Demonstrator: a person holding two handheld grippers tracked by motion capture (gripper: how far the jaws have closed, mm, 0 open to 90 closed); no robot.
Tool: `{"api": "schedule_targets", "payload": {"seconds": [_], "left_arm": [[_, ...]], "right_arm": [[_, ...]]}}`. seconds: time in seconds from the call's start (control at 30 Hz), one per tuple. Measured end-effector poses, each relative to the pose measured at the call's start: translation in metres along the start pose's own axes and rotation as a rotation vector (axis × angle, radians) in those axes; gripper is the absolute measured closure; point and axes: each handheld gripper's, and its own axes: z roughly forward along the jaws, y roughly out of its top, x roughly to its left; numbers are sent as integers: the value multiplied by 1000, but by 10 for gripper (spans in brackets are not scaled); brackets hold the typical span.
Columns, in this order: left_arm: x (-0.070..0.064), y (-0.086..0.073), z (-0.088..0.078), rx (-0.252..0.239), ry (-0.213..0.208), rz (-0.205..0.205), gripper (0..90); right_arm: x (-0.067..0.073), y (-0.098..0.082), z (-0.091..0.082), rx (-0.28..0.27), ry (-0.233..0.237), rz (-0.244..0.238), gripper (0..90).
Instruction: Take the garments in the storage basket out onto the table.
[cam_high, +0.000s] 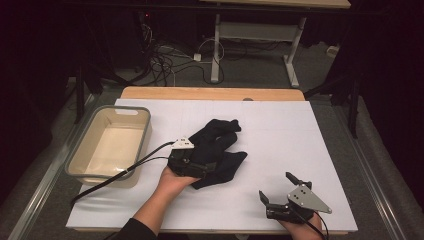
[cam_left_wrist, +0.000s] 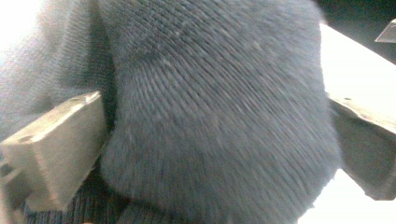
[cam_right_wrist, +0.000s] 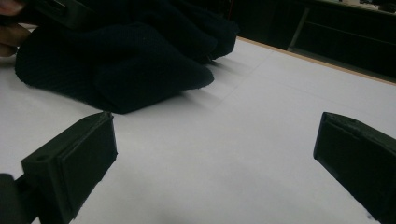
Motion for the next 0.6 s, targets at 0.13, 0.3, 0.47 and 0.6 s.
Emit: {"api": "schedule_targets", "payload": {"seconds": [0.13, 0.3, 0.47, 0.6], "left_arm": [[-2, -4, -12, -40, 18, -7, 0], [-7, -15, -33, -99, 37, 4, 0], [-13, -25, -43, -100, 48, 24, 0], [-20, -40, -50, -90, 65, 31, 0]], "right_arm": [[0, 1, -1, 0, -1, -2, 0], [2, 2, -1, -8, 9, -1, 0], [3, 3, -1, -12, 14, -2, 0], [5, 5, -3, -25, 22, -2, 0]]}}
